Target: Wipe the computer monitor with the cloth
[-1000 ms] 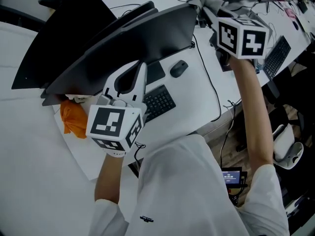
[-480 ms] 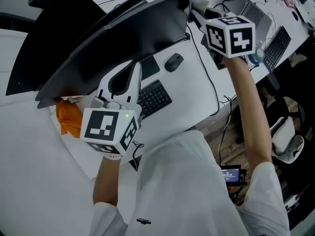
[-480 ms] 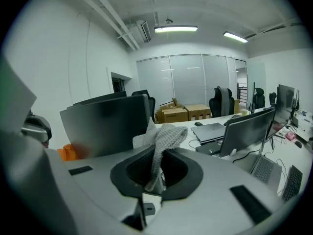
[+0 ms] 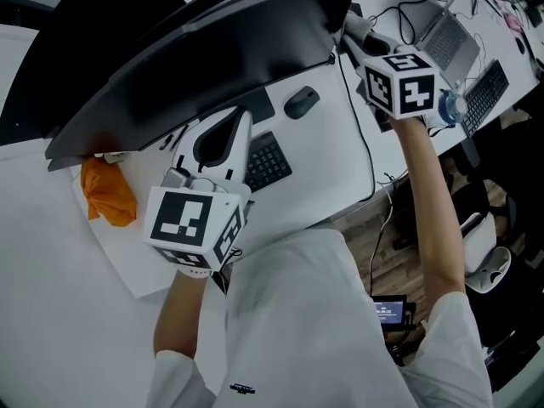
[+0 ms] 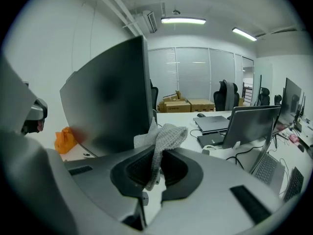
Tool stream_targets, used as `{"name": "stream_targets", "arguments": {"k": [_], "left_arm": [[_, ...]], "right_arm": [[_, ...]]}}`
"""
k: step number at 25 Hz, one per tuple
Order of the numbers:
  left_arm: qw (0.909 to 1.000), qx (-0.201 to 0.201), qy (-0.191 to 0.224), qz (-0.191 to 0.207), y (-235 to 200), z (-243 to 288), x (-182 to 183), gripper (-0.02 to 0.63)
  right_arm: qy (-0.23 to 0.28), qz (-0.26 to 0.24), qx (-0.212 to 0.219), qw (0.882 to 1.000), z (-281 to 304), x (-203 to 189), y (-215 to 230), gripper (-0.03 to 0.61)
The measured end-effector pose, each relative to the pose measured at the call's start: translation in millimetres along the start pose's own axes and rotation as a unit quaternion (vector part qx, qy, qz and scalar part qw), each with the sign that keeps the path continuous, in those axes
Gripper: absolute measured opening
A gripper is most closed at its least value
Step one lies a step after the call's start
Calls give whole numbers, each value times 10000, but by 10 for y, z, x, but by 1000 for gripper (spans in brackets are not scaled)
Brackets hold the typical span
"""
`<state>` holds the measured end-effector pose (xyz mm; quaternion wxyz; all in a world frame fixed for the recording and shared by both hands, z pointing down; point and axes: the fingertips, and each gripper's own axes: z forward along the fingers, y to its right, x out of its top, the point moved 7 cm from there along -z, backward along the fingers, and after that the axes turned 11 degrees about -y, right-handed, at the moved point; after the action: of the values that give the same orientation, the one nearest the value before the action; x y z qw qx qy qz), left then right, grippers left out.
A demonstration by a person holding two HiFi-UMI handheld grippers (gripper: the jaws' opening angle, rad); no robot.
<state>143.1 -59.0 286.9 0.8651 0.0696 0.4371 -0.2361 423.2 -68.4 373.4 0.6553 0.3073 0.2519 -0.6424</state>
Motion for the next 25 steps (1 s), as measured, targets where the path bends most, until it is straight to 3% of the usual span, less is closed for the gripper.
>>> {"name": "stream_targets", "arguments": {"k": [6,25], "left_arm": [[9994,31,-139,-329,-63,61,-285,18],[9968,143,-191,-767,-142,287,-659,18]], "right_arm": [[-280,-209,-13,9994,265,-246,18,26],[-789,-464,-73,9958,823,-786,43,27]]}}
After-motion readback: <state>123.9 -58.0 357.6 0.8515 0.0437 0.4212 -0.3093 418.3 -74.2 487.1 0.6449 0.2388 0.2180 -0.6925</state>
